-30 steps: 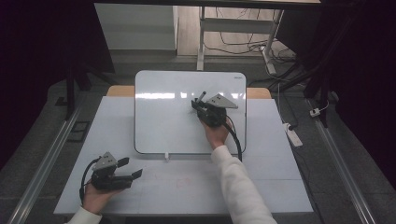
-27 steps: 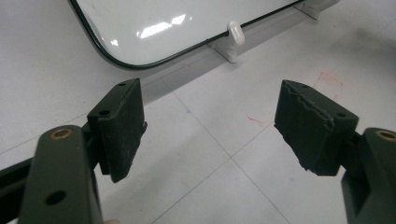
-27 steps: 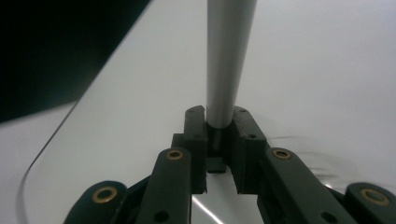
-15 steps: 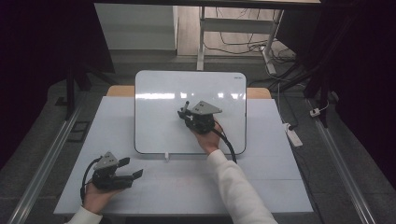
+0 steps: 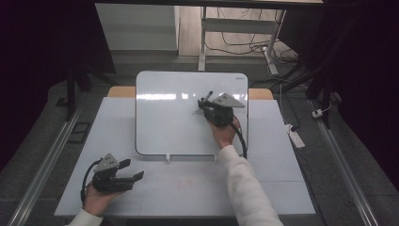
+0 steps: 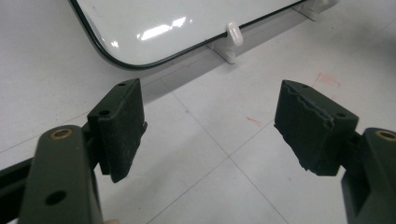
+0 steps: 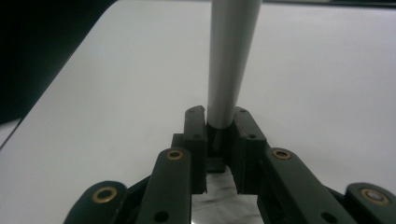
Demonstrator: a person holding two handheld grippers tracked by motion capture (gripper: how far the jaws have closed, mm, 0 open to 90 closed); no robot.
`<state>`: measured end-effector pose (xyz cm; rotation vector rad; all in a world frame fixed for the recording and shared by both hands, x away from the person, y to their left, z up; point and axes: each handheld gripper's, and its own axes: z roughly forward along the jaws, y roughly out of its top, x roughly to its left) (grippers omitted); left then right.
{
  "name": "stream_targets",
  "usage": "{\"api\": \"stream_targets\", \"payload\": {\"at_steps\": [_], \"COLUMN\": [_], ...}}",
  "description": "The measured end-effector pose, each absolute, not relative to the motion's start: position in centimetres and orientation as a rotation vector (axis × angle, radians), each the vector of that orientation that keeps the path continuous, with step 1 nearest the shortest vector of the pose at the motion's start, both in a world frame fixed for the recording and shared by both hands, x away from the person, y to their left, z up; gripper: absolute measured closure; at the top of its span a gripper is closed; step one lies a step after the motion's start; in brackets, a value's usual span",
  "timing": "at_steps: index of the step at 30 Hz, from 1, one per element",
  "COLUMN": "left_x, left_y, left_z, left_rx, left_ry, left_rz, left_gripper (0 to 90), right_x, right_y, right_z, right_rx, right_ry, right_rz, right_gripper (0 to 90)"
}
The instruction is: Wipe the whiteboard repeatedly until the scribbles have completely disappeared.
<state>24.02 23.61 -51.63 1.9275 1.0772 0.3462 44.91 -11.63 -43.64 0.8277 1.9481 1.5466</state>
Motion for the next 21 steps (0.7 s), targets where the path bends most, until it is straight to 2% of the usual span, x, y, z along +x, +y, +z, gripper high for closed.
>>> {"api": "stream_targets", "payload": {"at_steps": [6,12,17,21], "left_x": [24.3,24.2,24.4,24.1], "left_y": [23.4,23.6,23.5,23.6], "left_z": [-51.8,-51.7,-51.8,-51.7], "left_rx": [1.939,1.927,1.938,1.926], "left_ry": [1.077,1.082,1.078,1.078], "left_rz": [0.339,0.342,0.34,0.346], "left_gripper": [25.0,25.1,25.1,25.1], "right_x": [42.9,44.7,42.9,43.7], "right_y": [-8.8,-11.8,-8.4,-9.8], "right_z": [-45.4,-43.9,-45.5,-44.8], "right_rx": [0.624,0.849,0.653,0.786], "right_ry": [2.121,1.93,2.118,1.994], "right_rz": [1.487,1.566,1.516,1.552], "right_gripper": [78.0,78.0,78.0,78.0]}}
